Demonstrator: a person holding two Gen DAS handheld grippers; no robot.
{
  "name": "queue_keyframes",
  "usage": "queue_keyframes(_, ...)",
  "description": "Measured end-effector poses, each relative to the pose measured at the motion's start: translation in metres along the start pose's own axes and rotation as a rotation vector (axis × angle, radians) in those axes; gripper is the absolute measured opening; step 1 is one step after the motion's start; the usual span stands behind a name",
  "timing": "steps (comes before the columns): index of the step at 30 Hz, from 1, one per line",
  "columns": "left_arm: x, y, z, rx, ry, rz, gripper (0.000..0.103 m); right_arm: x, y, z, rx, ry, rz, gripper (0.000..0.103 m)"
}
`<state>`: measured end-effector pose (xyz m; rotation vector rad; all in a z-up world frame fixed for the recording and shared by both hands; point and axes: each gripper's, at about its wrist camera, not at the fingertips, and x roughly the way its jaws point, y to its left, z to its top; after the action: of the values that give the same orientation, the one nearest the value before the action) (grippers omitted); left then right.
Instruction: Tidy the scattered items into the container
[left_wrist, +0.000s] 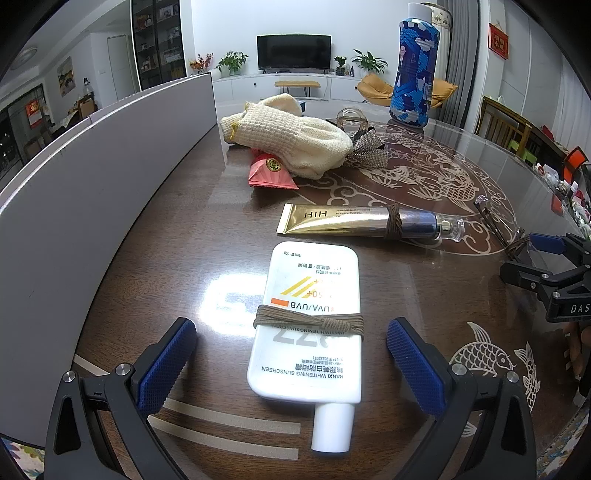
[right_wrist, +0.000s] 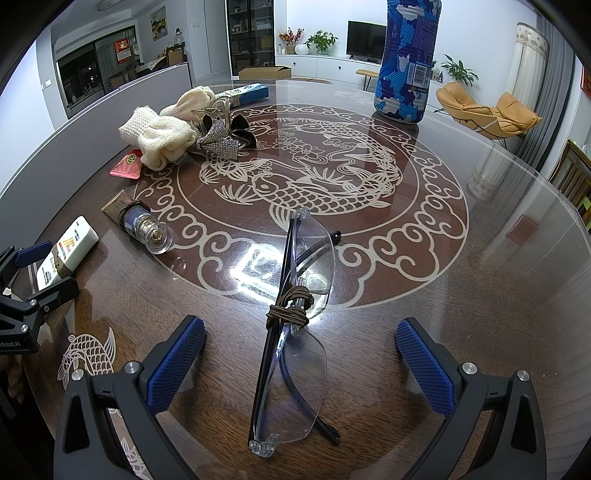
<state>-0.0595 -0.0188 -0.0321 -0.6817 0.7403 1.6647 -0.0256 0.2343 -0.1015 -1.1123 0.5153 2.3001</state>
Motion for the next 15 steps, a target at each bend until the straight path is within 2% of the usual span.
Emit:
queue_keyframes(7,0.006,0.001,0.012,0.048,0.12,-0.033,0.103,0.001,0.0,0.0,-0.005,0.002,0.002,0.103)
queue_keyframes(10,0.007,0.001,0.013,0.054,0.139,-0.036,0.103,0.003,0.0,0.003,-0.02,0.028,0.011,0.103)
queue_keyframes(15,0.006,0.001,0.011,0.051,0.13,-0.035,0.103,0.009,0.0,0.013,-0.058,0.13,0.035,0.103)
